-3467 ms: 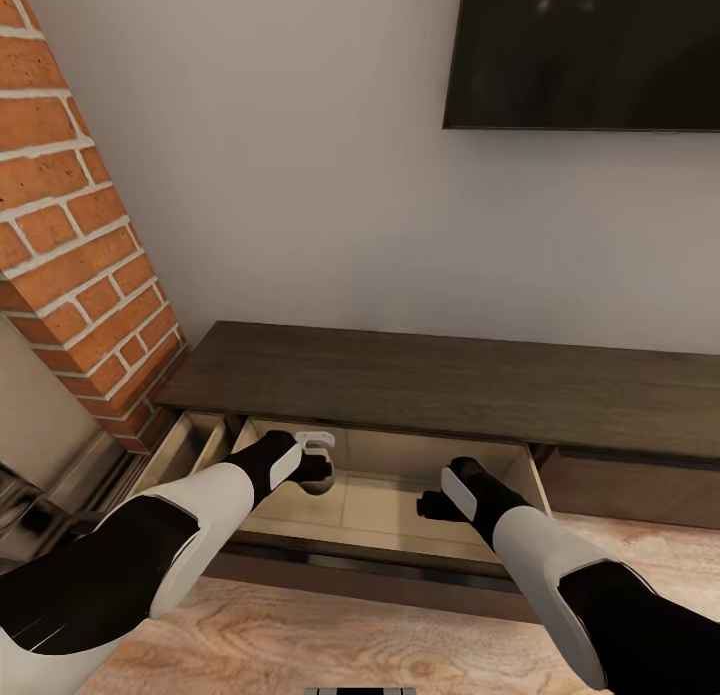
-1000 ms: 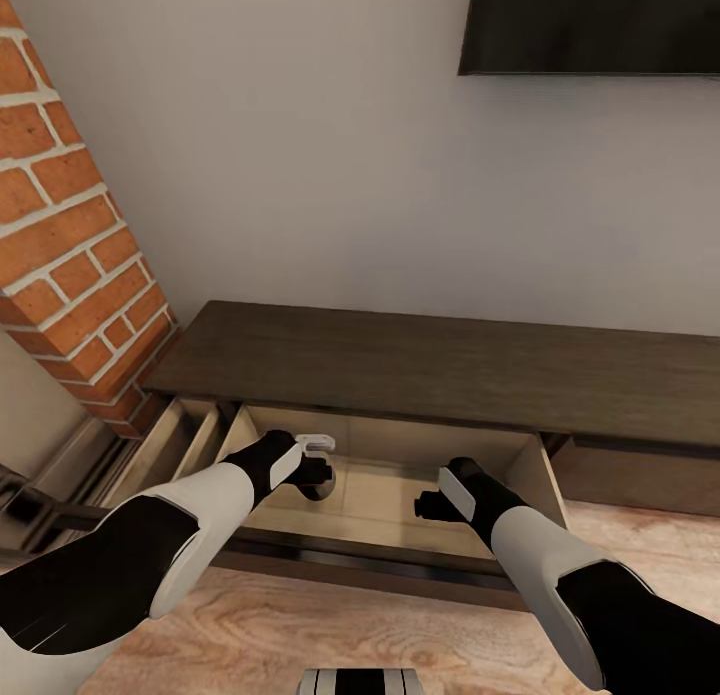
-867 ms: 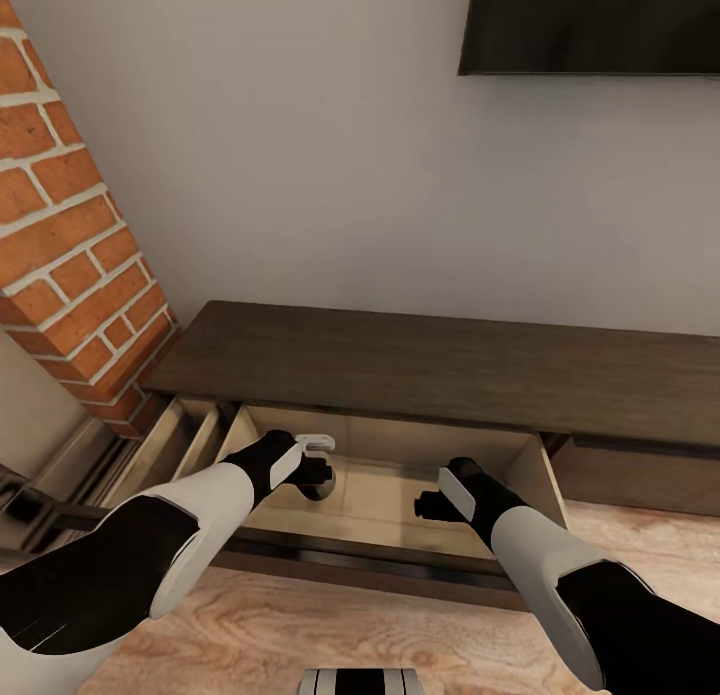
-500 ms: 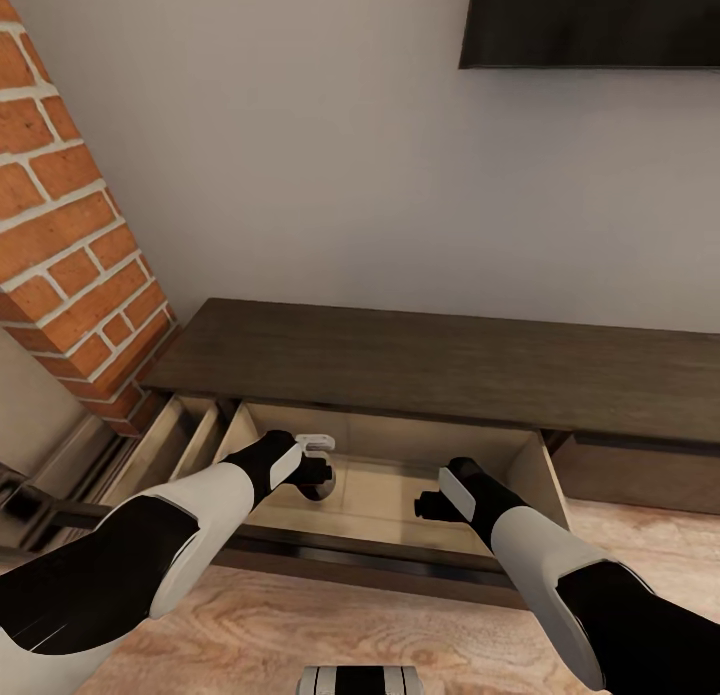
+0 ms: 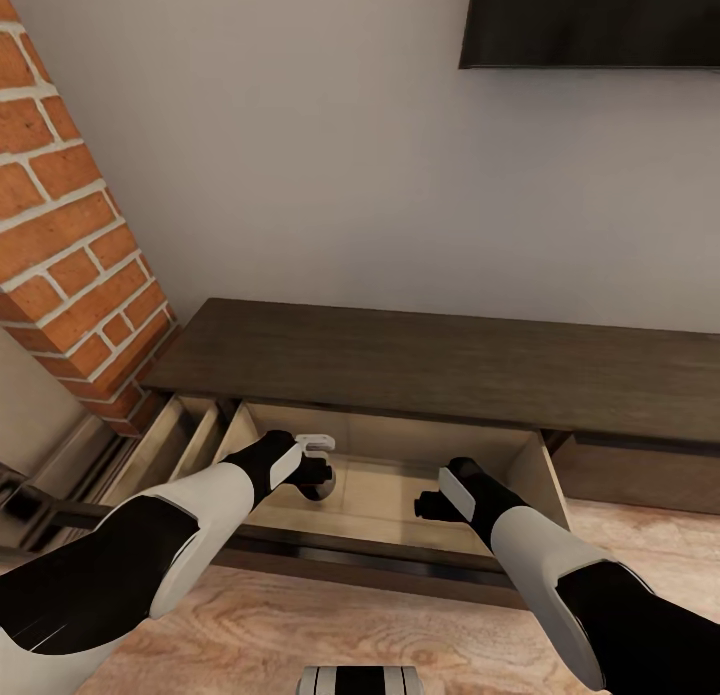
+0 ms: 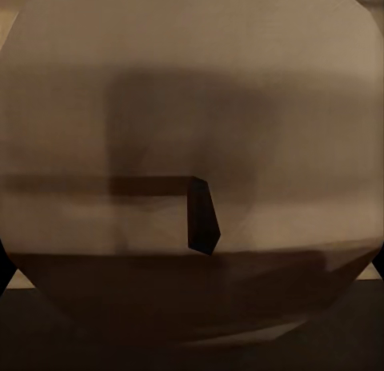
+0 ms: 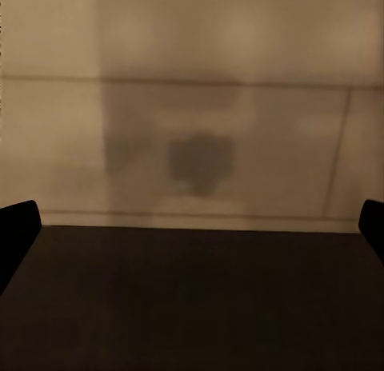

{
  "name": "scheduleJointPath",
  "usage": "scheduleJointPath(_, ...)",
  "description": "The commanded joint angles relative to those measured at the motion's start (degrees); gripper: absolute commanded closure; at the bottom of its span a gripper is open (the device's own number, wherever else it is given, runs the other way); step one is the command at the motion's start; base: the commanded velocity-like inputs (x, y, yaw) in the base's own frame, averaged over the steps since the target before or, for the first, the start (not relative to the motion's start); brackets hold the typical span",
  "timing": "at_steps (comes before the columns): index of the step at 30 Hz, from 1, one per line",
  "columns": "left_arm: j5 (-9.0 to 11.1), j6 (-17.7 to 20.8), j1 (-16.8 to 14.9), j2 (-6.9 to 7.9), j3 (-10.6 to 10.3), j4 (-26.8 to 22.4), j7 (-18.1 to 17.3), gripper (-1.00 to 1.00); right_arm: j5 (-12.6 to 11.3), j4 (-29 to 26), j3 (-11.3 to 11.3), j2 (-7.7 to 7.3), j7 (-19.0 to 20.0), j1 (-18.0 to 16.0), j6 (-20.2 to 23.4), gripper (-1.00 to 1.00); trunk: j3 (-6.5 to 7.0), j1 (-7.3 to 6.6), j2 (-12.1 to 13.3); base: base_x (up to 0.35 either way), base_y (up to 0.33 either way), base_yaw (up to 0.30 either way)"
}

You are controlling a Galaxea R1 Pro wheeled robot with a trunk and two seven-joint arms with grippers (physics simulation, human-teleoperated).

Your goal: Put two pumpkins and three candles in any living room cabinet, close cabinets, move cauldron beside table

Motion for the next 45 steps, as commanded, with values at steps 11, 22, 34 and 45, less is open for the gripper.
scheduleJointPath(11, 0.6, 0.4, 0.0, 0.0, -0.3, -0.1, 0.4, 1.0, -0.6, -0.1, 0.4, -0.01, -0.4, 0.0, 0.2, -1.0, -0.94, 1.09, -2.0, 0.0, 0.0, 0.0)
scheduleJointPath(22, 0.6, 0.4, 0.0, 0.0, -0.3, -0.1, 0.4, 1.0, -0.6, -0.1, 0.4, -0.03, -0.4, 0.0, 0.2, -1.0, -1.12, 1.31, -2.4, 0.0, 0.0, 0.0)
scheduleJointPath(34, 0.6, 0.4, 0.0, 0.0, -0.3, -0.1, 0.3, 1.0, -0.6, -0.1, 0.4, -0.01, -0.4, 0.0, 0.2, -1.0, -3.57, 2.59, -4.5, 0.0, 0.0, 0.0)
scheduleJointPath(45, 0.6, 0.4, 0.0, 0.0, -0.3, -0.1, 0.3, 1.0, -0.6, -0.1, 0.4, -0.02, -0.4, 0.0, 0.2, -1.0, -3.57, 2.59, -4.5, 0.0, 0.0, 0.0)
